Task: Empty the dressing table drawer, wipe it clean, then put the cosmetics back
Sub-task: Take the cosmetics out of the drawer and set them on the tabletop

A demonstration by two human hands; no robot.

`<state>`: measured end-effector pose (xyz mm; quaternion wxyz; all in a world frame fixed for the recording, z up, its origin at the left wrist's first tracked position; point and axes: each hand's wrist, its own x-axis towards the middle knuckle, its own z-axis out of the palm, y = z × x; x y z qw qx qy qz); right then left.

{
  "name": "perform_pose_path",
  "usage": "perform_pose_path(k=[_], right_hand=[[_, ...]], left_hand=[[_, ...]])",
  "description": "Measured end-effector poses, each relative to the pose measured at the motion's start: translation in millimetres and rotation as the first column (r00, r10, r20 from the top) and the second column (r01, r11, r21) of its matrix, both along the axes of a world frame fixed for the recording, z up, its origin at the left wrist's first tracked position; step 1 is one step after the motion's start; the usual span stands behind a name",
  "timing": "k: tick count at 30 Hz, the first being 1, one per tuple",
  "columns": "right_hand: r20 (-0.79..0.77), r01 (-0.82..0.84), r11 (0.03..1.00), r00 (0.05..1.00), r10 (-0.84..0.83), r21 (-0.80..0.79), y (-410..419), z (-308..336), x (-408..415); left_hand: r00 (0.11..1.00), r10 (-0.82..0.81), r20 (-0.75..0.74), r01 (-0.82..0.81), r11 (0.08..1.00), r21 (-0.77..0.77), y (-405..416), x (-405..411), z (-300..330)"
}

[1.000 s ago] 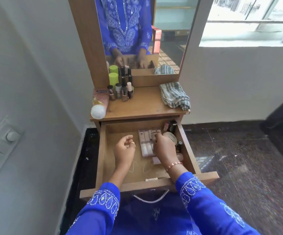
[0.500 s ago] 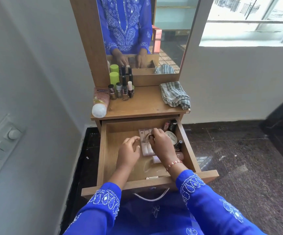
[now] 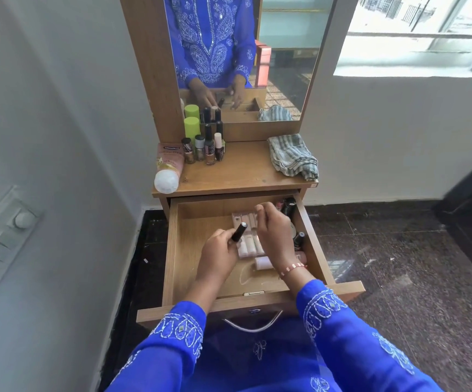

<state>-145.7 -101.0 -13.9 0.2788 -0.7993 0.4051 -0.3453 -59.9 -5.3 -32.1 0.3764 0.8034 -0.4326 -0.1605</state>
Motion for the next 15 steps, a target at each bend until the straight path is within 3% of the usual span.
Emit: perform_pose_path(k=[3,7,10,15], right_hand=[[-0.384,0.004,0.998,0.923,-0.027,-0.061,-16,-7,0],[-0.779,-0.013,0.994,0.623,-0.075,-0.106,-22,-21,0],[-0.890,0.042,0.993,0.442,-0.114,-0.107,-18,-26,6],[-0.910,0.007,0.991,0.394,-0.127,-0.135,-20,-35,7]], left_hand=[[0.998,0.059,-0.032,-0.059,0.998,0.005,1,4,0],[0.988,0.112,-0.104,-0.111,0.994,0.012,2,7,0],[0.985,0.128,-0.120,-0.127,0.992,0.014,2,8,0],[0.983,0.122,-0.140,-0.118,0.992,0.036,2,8,-2]])
